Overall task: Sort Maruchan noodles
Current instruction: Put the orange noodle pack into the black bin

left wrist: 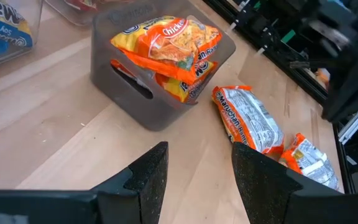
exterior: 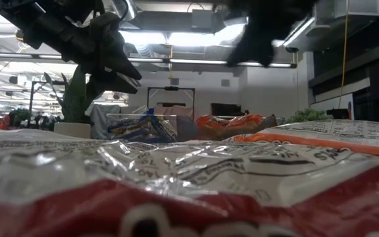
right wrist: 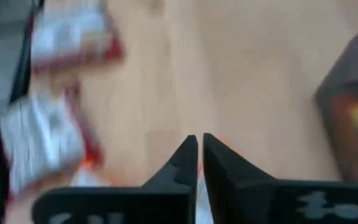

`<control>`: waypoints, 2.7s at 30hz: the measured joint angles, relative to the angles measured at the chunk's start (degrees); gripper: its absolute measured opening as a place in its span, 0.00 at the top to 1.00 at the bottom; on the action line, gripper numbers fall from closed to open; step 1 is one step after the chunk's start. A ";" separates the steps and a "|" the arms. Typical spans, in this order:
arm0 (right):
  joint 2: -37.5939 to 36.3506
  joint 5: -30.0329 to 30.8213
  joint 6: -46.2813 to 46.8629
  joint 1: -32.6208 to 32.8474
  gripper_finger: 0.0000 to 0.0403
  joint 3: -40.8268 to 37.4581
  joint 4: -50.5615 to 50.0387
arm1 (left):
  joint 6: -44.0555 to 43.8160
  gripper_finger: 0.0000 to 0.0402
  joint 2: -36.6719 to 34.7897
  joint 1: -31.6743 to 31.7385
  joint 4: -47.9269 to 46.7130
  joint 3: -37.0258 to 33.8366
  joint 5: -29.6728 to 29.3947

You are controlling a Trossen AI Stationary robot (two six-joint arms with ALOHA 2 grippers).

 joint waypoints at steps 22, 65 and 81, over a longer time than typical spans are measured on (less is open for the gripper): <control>15.80 12.74 -16.03 9.67 0.05 0.27 -11.81 | 0.83 0.57 0.00 0.02 -2.12 -0.02 -0.48; 10.64 14.34 0.03 2.12 1.00 18.13 -18.77 | 0.74 0.57 0.00 0.02 -2.31 -0.02 -2.99; -4.74 28.25 12.77 -9.99 1.00 -6.53 31.21 | 0.80 0.57 0.00 0.00 -2.85 -0.02 -2.25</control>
